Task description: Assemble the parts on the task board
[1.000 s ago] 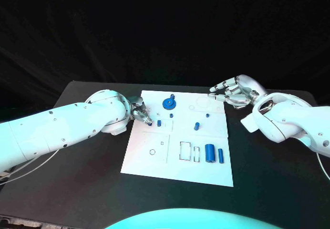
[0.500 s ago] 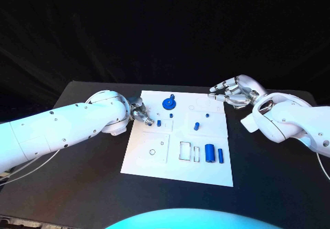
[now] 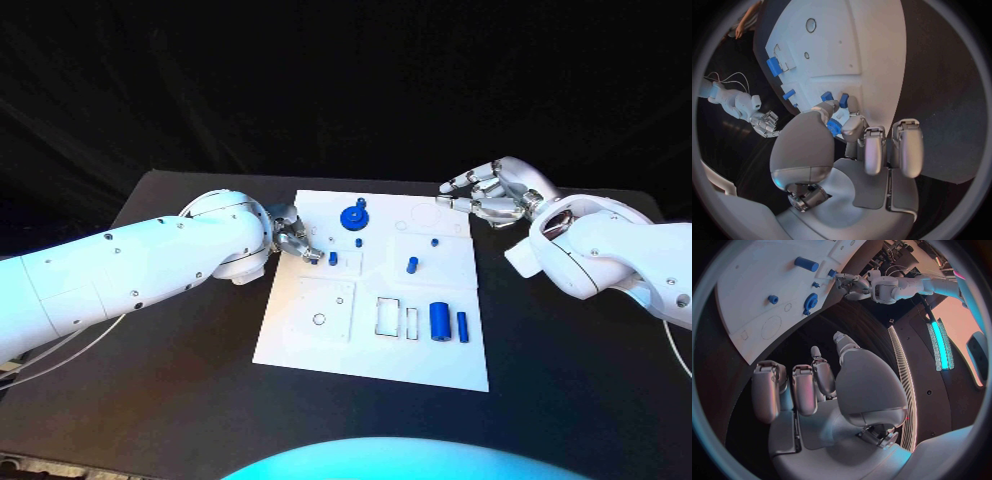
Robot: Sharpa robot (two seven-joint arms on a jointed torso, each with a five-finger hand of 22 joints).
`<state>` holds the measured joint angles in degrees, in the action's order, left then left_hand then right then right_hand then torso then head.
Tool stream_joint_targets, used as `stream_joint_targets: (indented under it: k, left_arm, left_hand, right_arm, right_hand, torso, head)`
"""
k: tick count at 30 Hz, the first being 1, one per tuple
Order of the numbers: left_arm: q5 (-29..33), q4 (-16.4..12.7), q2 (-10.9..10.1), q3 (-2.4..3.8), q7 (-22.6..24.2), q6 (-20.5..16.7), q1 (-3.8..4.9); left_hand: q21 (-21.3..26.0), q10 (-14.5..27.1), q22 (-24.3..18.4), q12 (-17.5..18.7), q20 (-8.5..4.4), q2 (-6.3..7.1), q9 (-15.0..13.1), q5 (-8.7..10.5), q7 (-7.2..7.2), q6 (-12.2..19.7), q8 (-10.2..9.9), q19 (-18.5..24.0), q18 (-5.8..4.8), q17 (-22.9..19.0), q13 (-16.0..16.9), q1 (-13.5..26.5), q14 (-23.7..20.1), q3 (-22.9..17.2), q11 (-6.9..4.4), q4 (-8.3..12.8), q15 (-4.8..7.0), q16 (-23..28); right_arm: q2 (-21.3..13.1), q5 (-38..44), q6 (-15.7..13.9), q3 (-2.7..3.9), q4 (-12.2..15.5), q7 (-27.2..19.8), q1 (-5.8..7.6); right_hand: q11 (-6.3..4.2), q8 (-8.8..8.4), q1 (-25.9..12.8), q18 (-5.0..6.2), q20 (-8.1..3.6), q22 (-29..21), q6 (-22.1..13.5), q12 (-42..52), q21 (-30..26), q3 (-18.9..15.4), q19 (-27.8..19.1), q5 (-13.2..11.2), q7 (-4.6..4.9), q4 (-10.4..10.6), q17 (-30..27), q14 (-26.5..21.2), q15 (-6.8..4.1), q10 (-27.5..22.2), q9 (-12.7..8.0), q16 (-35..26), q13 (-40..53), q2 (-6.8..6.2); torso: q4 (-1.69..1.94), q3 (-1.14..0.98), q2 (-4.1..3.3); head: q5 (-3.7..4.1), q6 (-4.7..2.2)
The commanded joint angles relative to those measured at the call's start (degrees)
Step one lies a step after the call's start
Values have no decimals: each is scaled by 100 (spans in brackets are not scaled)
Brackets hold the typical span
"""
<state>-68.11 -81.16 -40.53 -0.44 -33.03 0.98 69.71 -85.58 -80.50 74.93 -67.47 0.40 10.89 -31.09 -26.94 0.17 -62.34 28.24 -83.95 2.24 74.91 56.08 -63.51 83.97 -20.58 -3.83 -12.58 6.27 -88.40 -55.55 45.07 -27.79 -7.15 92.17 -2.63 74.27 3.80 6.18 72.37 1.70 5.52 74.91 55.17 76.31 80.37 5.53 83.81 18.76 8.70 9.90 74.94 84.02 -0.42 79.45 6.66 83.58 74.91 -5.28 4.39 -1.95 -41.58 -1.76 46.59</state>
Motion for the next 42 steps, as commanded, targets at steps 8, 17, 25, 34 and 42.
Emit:
stream_joint_targets:
  k: [8,17,25,34,42]
  left_arm:
    - [144,-47,-67,27,-39,-319,-8]
    - [440,-78,-112,90,155,-861,-1]
    - [1073,-53,-139,114,1073,-1772,22]
    - [465,-15,49,64,2608,-2050,18]
    - [-898,51,287,12,3045,-1944,6]
  left_hand:
    - [-10,49,763,19,-43,-55,6,25,25,-64,-73,-215,-39,1317,-13,199,548,527,34,-373,20,-27]
    - [38,148,689,140,-31,-151,28,7,57,-11,-146,-176,-20,1312,-162,434,546,992,62,-418,0,-23]
    - [1715,1797,-1619,1968,221,-226,306,-24,532,953,-559,1157,484,29,-2277,2,41,1651,504,-405,-362,958]
    - [3798,2632,-3722,3278,506,-205,1011,-41,809,1197,-1041,2362,823,-2834,-3368,-2127,-1562,768,832,94,-679,3523]
    - [3882,2532,-3785,3830,497,67,1455,211,754,909,-1332,2229,837,-2876,-3968,-2203,-1434,535,815,194,-656,3318]
  right_arm:
    - [15,8,30,1,-14,-51,-4]
    - [29,6,31,1,-33,-54,-5]
    - [25,0,23,1,-39,-52,-6]
    - [12,3,15,1,-35,-68,-6]
    - [8,32,3,1,-21,-91,-6]
  right_hand:
    - [-16,22,-23,76,-38,673,-3,5,-18,-27,149,29,-15,-1,463,358,-39,-2,-5,-28,349,18]
    - [-16,22,-23,76,-38,673,-3,5,-18,-27,149,29,-15,-1,463,358,-39,-2,-5,-28,349,18]
    - [-15,21,-35,77,-38,670,-6,6,-23,-36,148,31,-15,7,463,358,-39,-2,-6,-29,350,20]
    - [-16,19,-19,117,-38,531,-16,-138,-190,-40,70,47,-14,-1,329,324,-39,-116,-10,-122,230,27]
    - [-17,21,9,143,-39,438,-20,-255,-307,-37,17,72,-14,-12,240,297,-41,-208,-13,-193,133,52]
  torso:
    - [-2,0,-1]
    - [0,-1,1]
    - [-1,-5,-3]
    - [-6,1,-15]
    - [-11,-3,-18]
  head:
    - [5,-10]
    - [4,-26]
    - [23,-57]
    - [100,-142]
    - [121,-190]
